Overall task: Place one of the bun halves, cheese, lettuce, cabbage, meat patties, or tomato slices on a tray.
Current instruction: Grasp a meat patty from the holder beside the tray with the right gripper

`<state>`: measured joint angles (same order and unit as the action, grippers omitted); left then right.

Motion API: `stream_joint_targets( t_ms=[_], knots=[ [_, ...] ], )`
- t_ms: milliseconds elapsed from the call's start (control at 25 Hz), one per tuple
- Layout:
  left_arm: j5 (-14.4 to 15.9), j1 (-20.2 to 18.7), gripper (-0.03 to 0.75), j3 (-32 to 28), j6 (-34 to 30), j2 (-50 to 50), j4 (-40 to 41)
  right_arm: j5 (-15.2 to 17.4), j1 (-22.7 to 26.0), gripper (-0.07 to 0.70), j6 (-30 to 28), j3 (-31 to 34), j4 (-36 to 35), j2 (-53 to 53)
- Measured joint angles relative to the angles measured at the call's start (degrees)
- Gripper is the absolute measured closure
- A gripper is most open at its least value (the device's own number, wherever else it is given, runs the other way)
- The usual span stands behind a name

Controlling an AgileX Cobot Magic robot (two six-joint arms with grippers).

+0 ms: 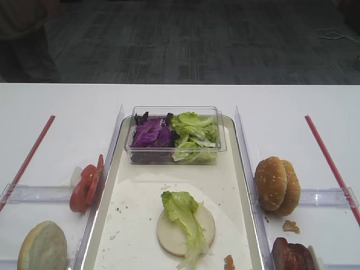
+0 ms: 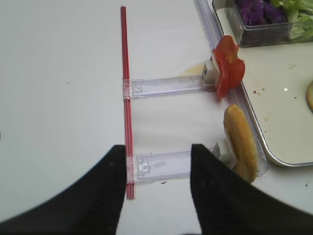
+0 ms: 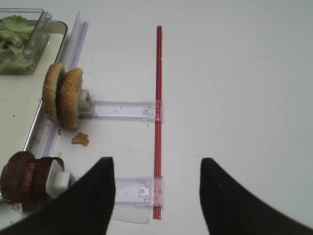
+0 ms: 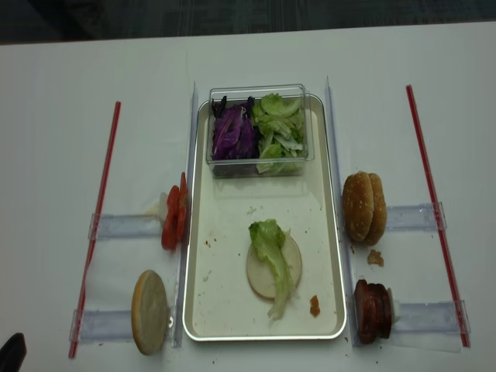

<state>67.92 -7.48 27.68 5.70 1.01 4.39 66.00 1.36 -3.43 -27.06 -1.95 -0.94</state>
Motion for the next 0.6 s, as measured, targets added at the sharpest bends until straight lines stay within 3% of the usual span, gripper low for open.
stream_joint_targets(
  t_ms=[600],
  knots=[
    [0.0,0.0,0.419,0.0,0.0,0.0,0.0,0.0,0.0,0.220,0.0,0.0,-0.5,0.0]
  ],
)
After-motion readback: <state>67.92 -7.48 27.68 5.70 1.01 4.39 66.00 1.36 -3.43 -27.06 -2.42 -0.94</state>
